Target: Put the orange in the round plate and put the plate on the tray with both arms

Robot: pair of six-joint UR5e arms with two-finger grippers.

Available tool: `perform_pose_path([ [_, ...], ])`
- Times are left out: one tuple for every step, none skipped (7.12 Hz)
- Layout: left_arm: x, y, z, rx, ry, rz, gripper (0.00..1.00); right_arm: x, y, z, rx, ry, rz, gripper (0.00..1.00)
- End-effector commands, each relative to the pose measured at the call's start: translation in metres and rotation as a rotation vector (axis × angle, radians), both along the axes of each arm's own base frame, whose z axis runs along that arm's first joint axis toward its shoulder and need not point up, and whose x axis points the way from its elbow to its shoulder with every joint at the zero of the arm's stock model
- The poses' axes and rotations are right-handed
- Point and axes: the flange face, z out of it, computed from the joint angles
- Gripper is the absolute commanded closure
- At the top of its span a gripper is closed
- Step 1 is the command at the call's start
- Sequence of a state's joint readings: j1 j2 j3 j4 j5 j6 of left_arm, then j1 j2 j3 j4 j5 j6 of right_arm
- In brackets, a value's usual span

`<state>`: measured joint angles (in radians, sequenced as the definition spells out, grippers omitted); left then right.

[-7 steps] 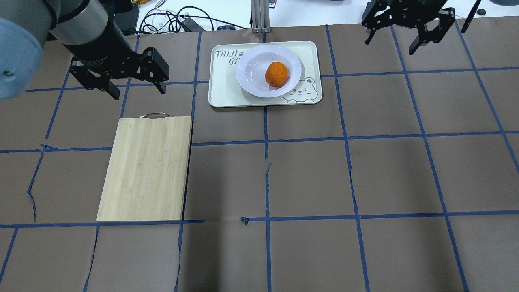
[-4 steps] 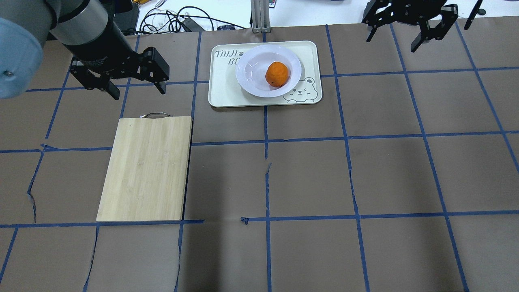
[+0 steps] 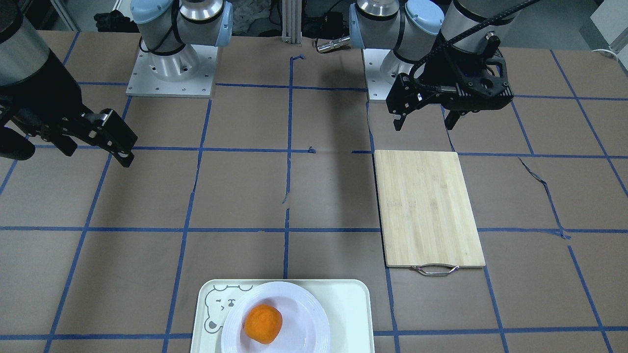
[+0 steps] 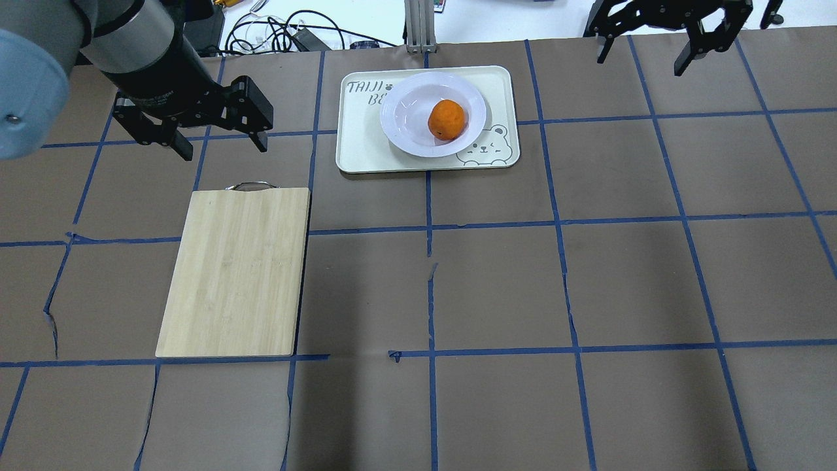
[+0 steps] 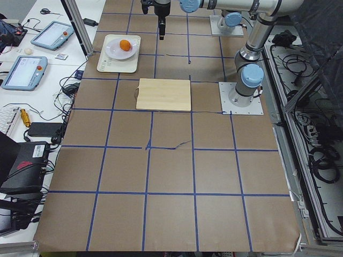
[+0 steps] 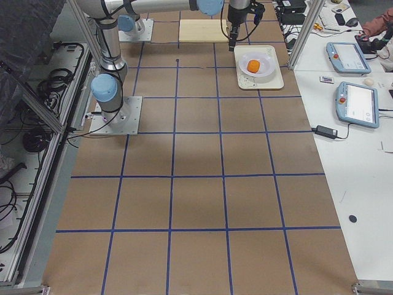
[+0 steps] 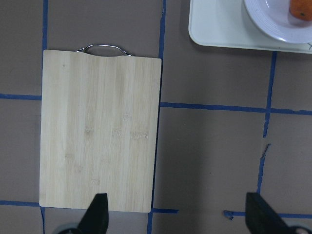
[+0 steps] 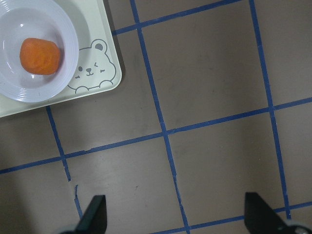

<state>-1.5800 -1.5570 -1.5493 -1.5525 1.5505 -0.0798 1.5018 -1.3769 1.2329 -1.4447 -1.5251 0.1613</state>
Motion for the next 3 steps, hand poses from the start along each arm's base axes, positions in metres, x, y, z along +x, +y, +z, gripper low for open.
perform_pose_path([
  [0.0000, 0.0000, 0.0000, 0.000, 0.000, 0.000, 0.00, 0.0019, -0.0036, 0.0044, 0.010, 0.004, 0.005, 0.00],
  [0.0000, 0.0000, 0.0000, 0.000, 0.000, 0.000, 0.00, 0.0021, -0.0037, 0.0051, 0.009, 0.002, 0.003, 0.00],
  [0.0000, 0.0000, 0.0000, 0.000, 0.000, 0.000, 0.00, 0.0020, -0.0028, 0.0057, 0.010, 0.004, 0.003, 0.00],
])
